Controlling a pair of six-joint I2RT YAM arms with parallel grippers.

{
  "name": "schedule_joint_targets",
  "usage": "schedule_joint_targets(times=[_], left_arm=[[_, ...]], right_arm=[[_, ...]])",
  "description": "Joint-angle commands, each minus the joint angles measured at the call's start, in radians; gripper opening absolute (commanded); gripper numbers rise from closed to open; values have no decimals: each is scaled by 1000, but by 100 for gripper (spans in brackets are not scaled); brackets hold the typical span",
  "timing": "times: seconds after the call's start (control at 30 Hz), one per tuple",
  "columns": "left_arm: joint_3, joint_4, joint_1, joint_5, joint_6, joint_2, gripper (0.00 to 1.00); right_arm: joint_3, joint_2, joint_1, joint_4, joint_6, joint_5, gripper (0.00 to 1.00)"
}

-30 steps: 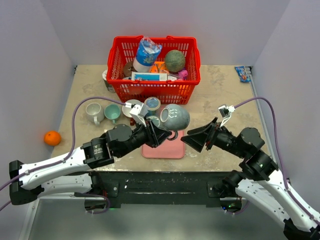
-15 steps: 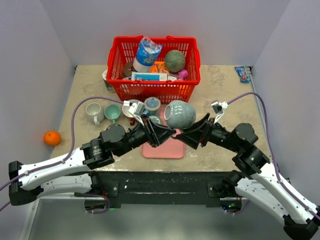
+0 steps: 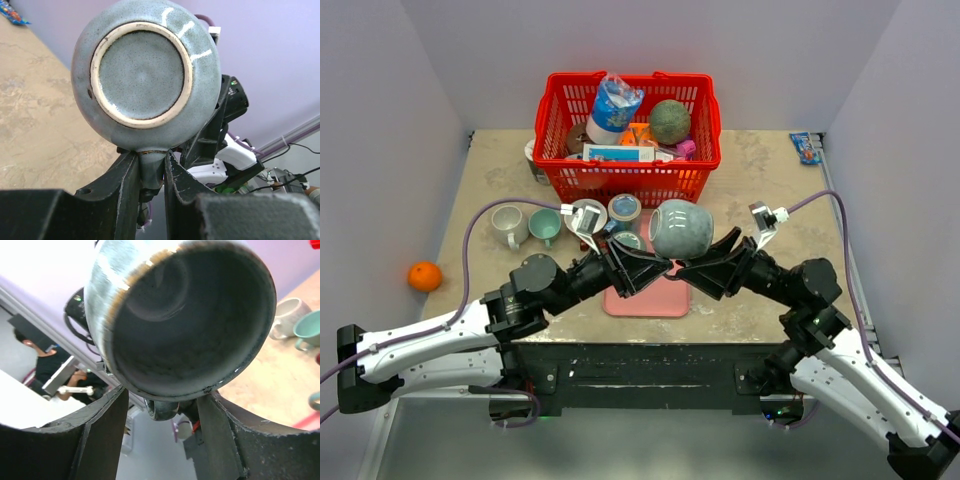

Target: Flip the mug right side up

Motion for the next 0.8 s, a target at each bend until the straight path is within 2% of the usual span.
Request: schedule_joint_targets(times=[0.0, 0.2, 0.33, 0.43, 0.57, 0.7, 0.73, 0.77], left_arm=[[10, 276, -1, 20, -20, -21, 0], [2, 345, -1, 29, -14, 16, 0], [-21, 379, -1, 23, -1, 28, 0], [-28, 390, -1, 20, 6, 33, 0], [-38, 383, -1, 10, 14, 30, 0], [-38, 348, -1, -7, 32, 27, 0], [-38, 336, -1, -13, 47, 24, 12], [-35, 308, -1, -24, 54, 21, 19]], right_arm=[[-10, 4, -1, 170, 86, -8, 59], [-19, 8, -2, 236, 143, 7, 53], [-6, 27, -2, 240, 163, 9, 39], [-7, 25, -1, 242, 180, 13, 33], [10, 17, -2, 205, 175, 15, 0], [19, -1, -2, 147, 146, 39, 0], [24, -6, -2, 123, 140, 48, 0], [27, -9, -2, 107, 126, 56, 0]])
